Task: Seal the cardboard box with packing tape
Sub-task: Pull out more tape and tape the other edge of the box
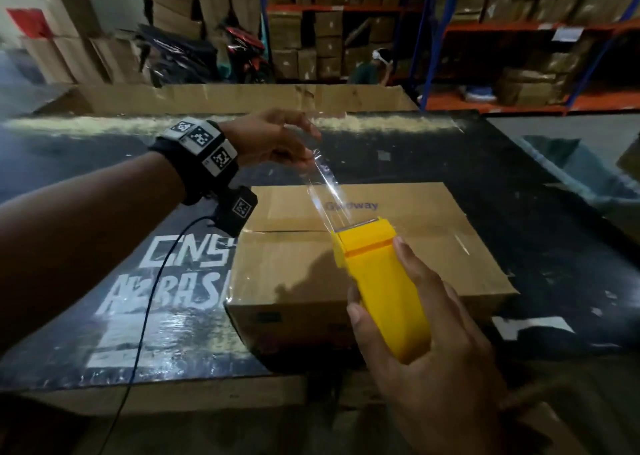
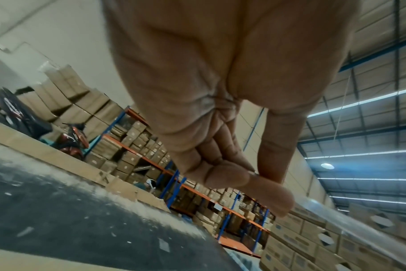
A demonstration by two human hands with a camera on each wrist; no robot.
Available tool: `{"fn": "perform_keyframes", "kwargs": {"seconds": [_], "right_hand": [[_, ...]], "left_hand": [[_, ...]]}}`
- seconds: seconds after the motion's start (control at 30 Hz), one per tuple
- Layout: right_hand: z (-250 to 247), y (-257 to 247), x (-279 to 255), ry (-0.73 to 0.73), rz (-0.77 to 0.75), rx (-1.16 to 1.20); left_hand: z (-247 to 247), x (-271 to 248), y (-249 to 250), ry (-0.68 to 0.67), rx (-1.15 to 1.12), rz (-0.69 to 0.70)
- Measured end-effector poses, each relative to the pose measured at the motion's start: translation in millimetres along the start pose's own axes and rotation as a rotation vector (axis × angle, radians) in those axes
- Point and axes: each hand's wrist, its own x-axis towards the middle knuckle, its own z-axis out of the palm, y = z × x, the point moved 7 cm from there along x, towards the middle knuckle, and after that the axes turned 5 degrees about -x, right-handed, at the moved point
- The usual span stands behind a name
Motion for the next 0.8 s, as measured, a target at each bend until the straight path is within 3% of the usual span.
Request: {"fn": "perform_keyframes", "kwargs": {"seconds": [0.3,0.5,0.8], "right_hand": [[132.1,-56.8,37.8,-0.05,0.124,-0.057],[188.1,-66.6,55.3,-0.12,0.262,-0.088],[232.4,-69.9,77.2,-0.181,0.377,-0.114]], "left_hand": [[-124.5,61.6,-77.8,-0.009,0.07,-0.008],[-138.8,108.4,-123.4,-0.092,0.072,-0.039],[-139.7,156.9,-186.0,-0.184,0.058,-0.129]]}}
